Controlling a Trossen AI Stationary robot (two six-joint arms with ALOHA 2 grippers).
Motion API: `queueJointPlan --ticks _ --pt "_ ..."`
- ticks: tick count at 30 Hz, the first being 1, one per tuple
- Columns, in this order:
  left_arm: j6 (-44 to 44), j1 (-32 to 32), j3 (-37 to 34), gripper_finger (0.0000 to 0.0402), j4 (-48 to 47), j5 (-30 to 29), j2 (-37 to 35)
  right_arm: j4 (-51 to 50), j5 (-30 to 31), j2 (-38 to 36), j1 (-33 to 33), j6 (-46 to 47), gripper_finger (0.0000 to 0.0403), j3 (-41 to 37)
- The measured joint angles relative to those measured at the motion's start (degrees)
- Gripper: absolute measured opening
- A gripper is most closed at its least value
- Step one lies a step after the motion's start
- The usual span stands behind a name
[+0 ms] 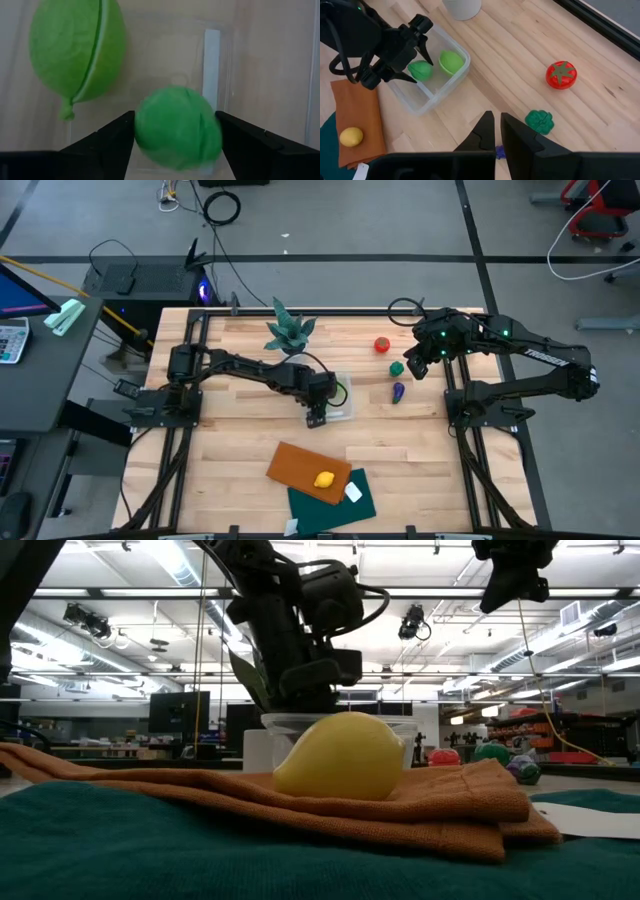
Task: Pick and placing Produce into tupperware
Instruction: Put the pear into the transparent bin, then put the lemon into the transparent bin
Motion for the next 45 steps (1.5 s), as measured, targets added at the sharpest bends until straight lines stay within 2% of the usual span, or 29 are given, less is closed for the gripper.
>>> queueJointPlan --ticks 7,16,24,27,30,33,40,45 --pt "0.02 0.0 2.75 0.0281 -1.49 -0.06 0.0 -0.02 -0.04 0.0 0.0 0.01 0.0 0.0" --pt "1.1 0.07 13.53 0.0281 -9.91 -0.06 0.0 -0.74 -0.09 -0.62 0.02 -0.34 0.0 0.0" --pt "-7.96 0.07 23.0 0.0279 -21.23 0.09 -0.02 -2.9 -0.25 -4.35 0.0 0.43 0.0 0.0" --pt "-11.7 -0.22 25.14 0.0273 -23.76 2.86 -0.02 -3.88 0.4 -6.04 0.0 1.83 0.0 0.0" --pt "-15.37 -1.02 25.7 0.0271 -24.41 6.1 -0.02 -4.73 0.68 -7.37 0.0 3.5 0.0 0.0" --pt "-16.93 -2.7 25.7 0.0271 -24.52 6.56 -0.02 -5.64 0.72 -8.15 0.01 5.09 0.0 0.0" --pt "-21.53 -7.31 25.73 0.0263 -24.95 4.68 -0.02 -7.57 0.83 -8.5 0.02 5.88 0.0 0.0" --pt "-30.13 -10.33 25.72 0.0251 -25.78 3.22 -0.02 -8.37 -0.68 -8.5 0.02 2.15 0.0 0.0"
